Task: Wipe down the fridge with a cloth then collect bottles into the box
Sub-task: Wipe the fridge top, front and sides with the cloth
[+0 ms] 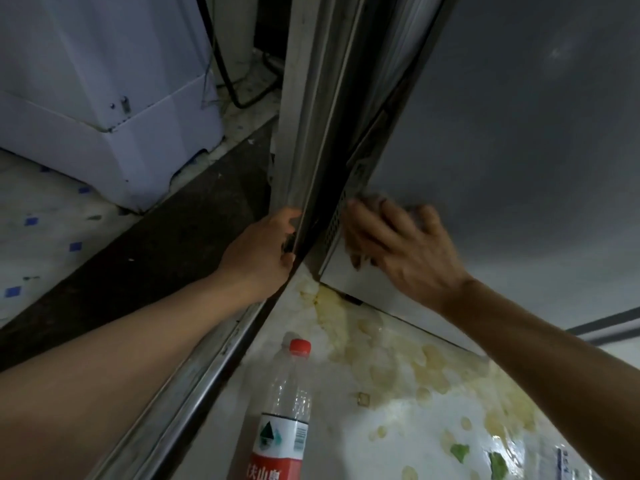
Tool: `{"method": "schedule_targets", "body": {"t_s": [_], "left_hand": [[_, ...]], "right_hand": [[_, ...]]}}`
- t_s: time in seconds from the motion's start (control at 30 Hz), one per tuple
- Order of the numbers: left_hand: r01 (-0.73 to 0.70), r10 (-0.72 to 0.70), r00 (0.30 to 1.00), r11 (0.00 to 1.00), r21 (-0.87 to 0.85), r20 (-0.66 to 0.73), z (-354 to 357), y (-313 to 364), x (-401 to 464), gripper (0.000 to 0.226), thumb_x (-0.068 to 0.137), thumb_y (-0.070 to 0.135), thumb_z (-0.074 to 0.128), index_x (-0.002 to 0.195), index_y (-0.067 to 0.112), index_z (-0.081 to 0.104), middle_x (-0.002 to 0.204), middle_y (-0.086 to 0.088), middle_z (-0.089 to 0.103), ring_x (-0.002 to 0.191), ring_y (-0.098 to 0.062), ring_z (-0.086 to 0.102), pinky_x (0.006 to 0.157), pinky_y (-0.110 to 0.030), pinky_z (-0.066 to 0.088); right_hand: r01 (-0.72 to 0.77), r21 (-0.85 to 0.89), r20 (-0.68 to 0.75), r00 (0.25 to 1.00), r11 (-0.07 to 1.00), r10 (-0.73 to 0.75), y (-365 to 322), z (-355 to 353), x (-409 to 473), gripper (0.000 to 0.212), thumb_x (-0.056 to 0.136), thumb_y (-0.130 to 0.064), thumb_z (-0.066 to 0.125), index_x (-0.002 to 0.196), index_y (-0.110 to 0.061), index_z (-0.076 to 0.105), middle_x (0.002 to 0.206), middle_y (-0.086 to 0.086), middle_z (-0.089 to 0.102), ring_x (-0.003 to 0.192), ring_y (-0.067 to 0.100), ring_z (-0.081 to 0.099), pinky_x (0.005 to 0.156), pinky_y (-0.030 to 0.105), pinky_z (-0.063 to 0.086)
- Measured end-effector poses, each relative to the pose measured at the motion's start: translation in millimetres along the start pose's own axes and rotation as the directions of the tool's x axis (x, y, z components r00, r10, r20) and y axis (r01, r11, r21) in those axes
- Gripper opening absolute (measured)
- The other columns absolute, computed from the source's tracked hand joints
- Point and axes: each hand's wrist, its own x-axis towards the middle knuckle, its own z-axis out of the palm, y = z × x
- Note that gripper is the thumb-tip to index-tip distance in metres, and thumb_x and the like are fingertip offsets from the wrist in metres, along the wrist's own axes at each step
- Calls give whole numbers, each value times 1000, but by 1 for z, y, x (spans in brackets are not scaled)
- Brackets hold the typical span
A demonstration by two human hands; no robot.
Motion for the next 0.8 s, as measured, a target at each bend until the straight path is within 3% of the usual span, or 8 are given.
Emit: {"method": "schedule_targets", "body": {"t_s": [0.1, 0.17, 0.27, 0.33, 0.4, 0.53, 0.7, 0.8], "left_hand": [[14, -14, 1000, 1000, -8, -12, 4, -5, 0, 56, 89, 10, 55, 139, 25, 34, 128, 2, 52, 114, -13, 52, 96, -27, 42], [18, -18, 1000, 1000, -12, -3, 8, -9, 0, 55, 89, 9, 54, 139, 22, 34, 129, 0, 52, 116, -15, 52, 97, -29, 43], [22, -22, 1000, 1000, -8, 11, 17, -17, -3, 55, 87, 8, 55, 137, 21, 37, 127, -1, 53, 113, -17, 54, 96, -36, 46], [32, -32, 999, 999, -9, 27, 24, -24, -5, 57, 85, 8, 57, 137, 22, 38, 125, 0, 55, 110, -16, 56, 95, -38, 47], [51, -50, 998, 999, -14, 44, 28, -29, -8, 59, 85, 8, 58, 138, 23, 36, 126, 0, 54, 111, -15, 55, 96, -39, 47], [55, -55, 996, 998, 3, 69, 37, -30, -10, 60, 87, 7, 57, 140, 22, 33, 129, -2, 51, 115, -16, 52, 98, -38, 46], [13, -13, 994, 1000, 2, 109, 46, -20, -7, 63, 87, 8, 58, 142, 23, 30, 134, 0, 49, 118, -15, 50, 100, -30, 43], [-26, 25, 993, 1000, 7, 118, 52, -14, -2, 64, 86, 8, 59, 142, 22, 31, 134, -2, 50, 120, -16, 50, 100, -33, 43]], "right_hand": [[-186, 36, -136, 972, 982, 189, 8, 1, 9, 50, 88, -25, 57, 136, -15, 51, 143, 2, 45, 115, 29, 38, 81, 41, 30], [-179, 41, -160, 970, 983, 184, -2, 10, 11, 46, 89, -22, 55, 135, -13, 53, 144, 3, 37, 113, 31, 36, 82, 41, 30], [27, 35, -32, 999, 999, -26, -32, 28, 2, 48, 85, -22, 48, 132, -16, 55, 148, 3, 36, 118, 31, 33, 86, 41, 28], [142, 91, 98, 984, 986, -150, -56, 40, -6, 51, 80, -28, 56, 131, -20, 57, 148, 5, 36, 124, 31, 30, 92, 42, 27], [229, 125, 225, 941, 965, -252, -79, 51, -11, 56, 77, -30, 65, 132, -24, 55, 149, 9, 26, 130, 33, 26, 98, 44, 24], [352, 117, 388, 844, 929, -369, -110, 61, -9, 57, 86, -28, 56, 142, -25, 42, 154, 5, 22, 139, 31, 21, 102, 45, 10], [367, 123, 286, 877, 922, -387, -98, 65, -32, 57, 76, -20, 53, 132, -31, 55, 151, -4, 35, 137, 27, 30, 107, 44, 18], [303, 98, 203, 926, 948, -317, -77, 66, -89, 65, 84, -7, 52, 144, -16, 30, 149, 2, 40, 130, 31, 31, 105, 47, 25]]}}
